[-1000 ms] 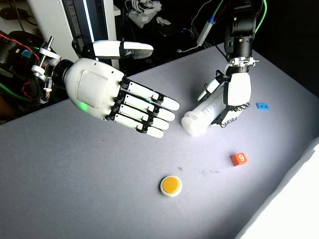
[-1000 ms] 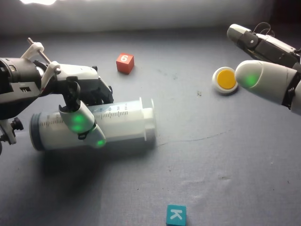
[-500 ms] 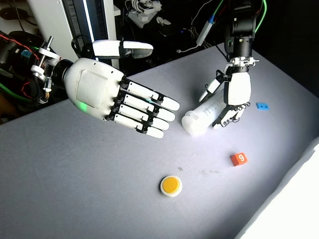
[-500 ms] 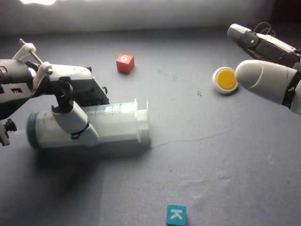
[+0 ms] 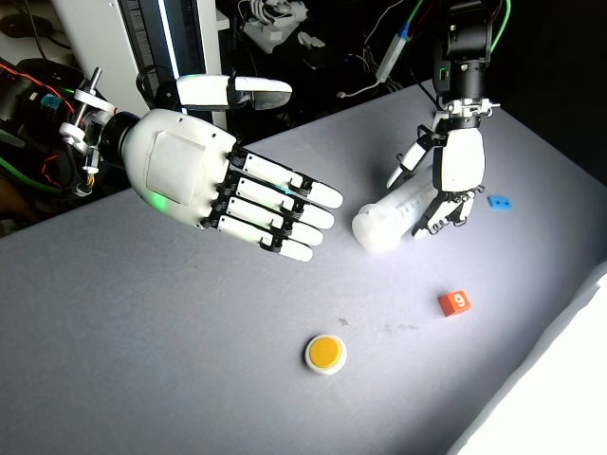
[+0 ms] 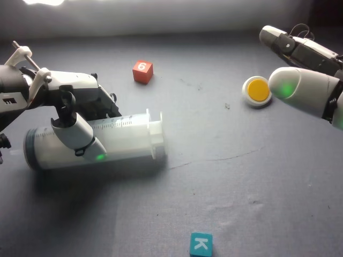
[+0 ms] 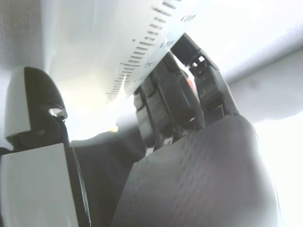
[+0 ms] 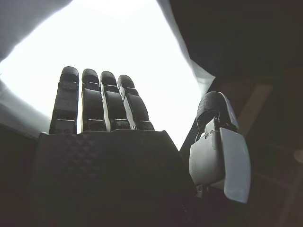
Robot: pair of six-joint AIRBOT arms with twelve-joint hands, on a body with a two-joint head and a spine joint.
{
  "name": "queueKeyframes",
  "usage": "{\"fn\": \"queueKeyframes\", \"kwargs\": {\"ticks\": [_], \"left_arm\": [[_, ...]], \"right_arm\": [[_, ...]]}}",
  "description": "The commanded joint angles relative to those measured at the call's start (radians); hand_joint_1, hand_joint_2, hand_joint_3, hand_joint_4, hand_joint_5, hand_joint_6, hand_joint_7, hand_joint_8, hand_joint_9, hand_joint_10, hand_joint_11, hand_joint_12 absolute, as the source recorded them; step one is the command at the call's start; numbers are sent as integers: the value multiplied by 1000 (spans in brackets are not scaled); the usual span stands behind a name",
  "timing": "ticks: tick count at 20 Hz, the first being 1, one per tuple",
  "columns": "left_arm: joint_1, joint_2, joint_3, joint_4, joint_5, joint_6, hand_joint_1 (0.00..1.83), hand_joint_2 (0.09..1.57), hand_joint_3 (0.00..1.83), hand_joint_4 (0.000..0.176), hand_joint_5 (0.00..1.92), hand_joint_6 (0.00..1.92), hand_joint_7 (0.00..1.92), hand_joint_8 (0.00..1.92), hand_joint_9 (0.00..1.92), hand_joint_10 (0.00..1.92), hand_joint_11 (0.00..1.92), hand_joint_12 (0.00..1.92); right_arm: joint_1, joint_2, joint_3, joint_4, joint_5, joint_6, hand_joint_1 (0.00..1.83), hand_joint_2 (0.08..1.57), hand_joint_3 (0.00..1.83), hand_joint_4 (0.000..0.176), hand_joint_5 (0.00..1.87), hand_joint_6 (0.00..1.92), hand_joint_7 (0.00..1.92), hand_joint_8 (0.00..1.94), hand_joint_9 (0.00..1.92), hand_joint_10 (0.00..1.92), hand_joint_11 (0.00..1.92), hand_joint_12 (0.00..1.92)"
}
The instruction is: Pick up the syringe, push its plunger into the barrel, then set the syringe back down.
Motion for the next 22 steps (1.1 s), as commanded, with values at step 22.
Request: {"fn": "queueKeyframes", "kwargs": {"ticks": [22], "left_arm": [[-9,42,-12,11,-70,2,960,1088,0,0,313,0,423,0,441,0,33,1123]], "right_arm": [[-3,-2,1,-34,129,2,0,1100,0,0,12,5,0,0,0,0,0,0]]}}
